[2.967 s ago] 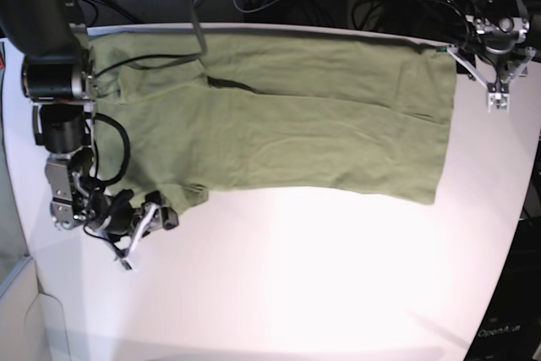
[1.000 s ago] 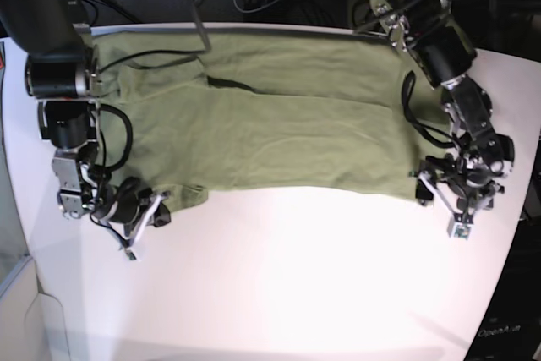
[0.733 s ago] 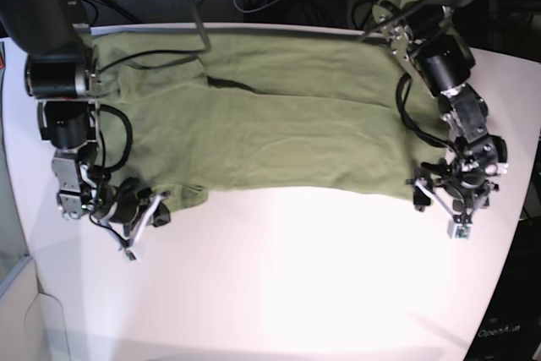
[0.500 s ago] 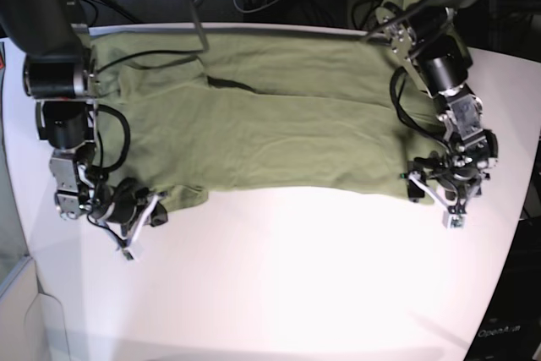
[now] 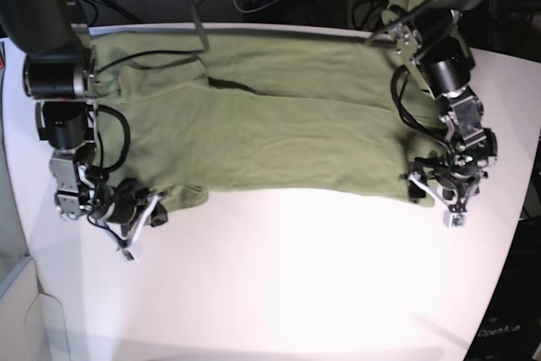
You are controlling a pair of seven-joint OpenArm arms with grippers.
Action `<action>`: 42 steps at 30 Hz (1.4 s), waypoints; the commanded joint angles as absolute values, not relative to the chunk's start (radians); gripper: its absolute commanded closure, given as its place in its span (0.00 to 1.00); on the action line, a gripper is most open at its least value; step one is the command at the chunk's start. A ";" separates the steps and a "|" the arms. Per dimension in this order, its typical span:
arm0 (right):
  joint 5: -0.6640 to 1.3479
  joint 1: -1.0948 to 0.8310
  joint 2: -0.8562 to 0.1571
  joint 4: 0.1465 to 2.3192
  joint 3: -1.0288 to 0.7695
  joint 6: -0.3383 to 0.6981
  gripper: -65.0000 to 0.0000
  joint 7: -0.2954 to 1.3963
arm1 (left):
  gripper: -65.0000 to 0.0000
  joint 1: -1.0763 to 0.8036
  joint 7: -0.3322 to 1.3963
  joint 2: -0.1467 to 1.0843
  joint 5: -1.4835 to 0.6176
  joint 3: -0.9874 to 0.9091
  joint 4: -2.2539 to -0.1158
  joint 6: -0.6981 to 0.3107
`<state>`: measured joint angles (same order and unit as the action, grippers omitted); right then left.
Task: Fold the T-shirt properly
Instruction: 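Move the left gripper to the opposite hem corner and grasp both corners, then lift the grasped edge with both grippers and fold it over the shirt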
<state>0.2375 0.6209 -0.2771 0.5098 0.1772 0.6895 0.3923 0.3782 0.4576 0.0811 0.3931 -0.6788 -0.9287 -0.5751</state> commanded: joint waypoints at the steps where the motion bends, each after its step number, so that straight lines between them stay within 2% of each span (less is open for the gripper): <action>1: 0.228 0.648 -0.288 0.519 0.176 0.698 0.98 0.406 | 0.46 0.390 0.487 0.084 0.398 -0.677 -0.917 -0.584; 5: 0.228 0.648 -0.289 0.519 0.176 0.698 0.98 0.406 | 0.92 0.392 0.489 0.082 0.398 -0.677 -0.912 -0.581; 6: 0.228 0.647 -0.289 0.519 0.176 0.698 0.98 0.406 | 1.00 0.392 0.493 0.082 0.398 -0.676 -0.912 -0.581; 9: 0.228 0.645 -0.289 0.519 0.176 0.698 0.98 0.406 | 0.96 0.394 0.498 0.079 0.398 -0.674 -0.928 -0.579; 17: 0.228 0.648 -0.303 0.524 0.177 0.698 0.98 0.406 | 0.97 0.386 0.499 0.050 0.404 -0.673 -1.035 -0.579; 21: 0.228 0.630 -0.317 0.622 0.177 0.698 0.98 0.449 | 0.97 0.357 0.499 0.022 0.404 -0.668 -1.124 -0.579; 33: 0.229 0.329 -0.360 1.356 0.127 0.698 0.98 0.766 | 0.97 0.254 0.499 -0.038 0.404 -0.670 -1.305 -0.587; 42: 0.229 0.094 -0.354 1.672 -0.005 0.698 0.98 0.848 | 0.97 0.119 0.499 -0.093 0.400 -0.668 -1.494 -0.587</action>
<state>0.2291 0.0769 -0.3397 1.6550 0.0032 0.6918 0.8600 0.1017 0.5198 -0.0959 0.4088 -0.6708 -1.4715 -0.5903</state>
